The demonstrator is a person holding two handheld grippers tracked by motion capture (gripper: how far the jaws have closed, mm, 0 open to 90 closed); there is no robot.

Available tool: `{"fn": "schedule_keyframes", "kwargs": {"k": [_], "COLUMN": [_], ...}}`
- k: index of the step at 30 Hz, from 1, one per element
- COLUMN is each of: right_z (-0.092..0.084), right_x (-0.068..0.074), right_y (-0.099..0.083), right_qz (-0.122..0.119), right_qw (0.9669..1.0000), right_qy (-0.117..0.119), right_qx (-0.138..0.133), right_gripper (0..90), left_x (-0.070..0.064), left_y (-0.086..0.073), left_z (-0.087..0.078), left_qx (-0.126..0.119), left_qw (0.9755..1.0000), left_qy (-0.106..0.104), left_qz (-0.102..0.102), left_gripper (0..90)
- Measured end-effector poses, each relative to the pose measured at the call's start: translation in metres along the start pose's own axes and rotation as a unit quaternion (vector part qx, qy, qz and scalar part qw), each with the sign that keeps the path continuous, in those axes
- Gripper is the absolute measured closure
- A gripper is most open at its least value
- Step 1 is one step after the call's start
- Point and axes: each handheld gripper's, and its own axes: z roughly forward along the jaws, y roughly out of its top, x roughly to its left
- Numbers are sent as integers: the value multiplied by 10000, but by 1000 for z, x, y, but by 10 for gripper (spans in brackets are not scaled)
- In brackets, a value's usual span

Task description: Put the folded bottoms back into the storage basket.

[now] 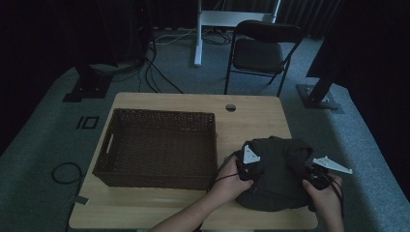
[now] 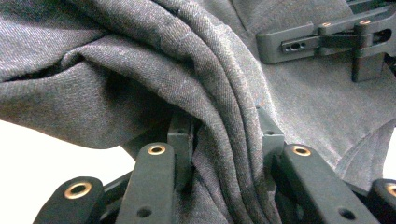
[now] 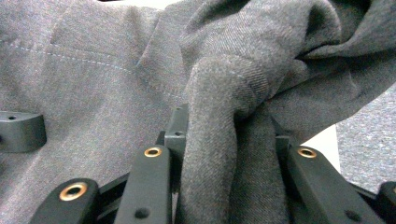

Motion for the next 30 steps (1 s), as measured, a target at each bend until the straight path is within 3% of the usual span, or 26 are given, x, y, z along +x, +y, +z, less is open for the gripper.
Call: {"fn": "schedule_keyframes", "kwargs": {"k": [10,18,30], "right_z": [-9,-15,-11], "right_x": [16,31,63], "right_y": [32,57,93], "right_qz": [-118,-189,-372], "right_qw": [9996,9987,9969], "right_qy": [46,183,306], "right_qx": [-265,-442,-615], "right_gripper": [649,649,649], "left_x": [8,20,41], "left_y": [22,41,60], "left_z": [-23,-51,-90], "left_qx": [-163,-339,-494], "left_qw": [9998,9992,9982], "left_qy": [42,62,178], "left_qz": [127,198,285], "left_gripper": [690,690,690]}}
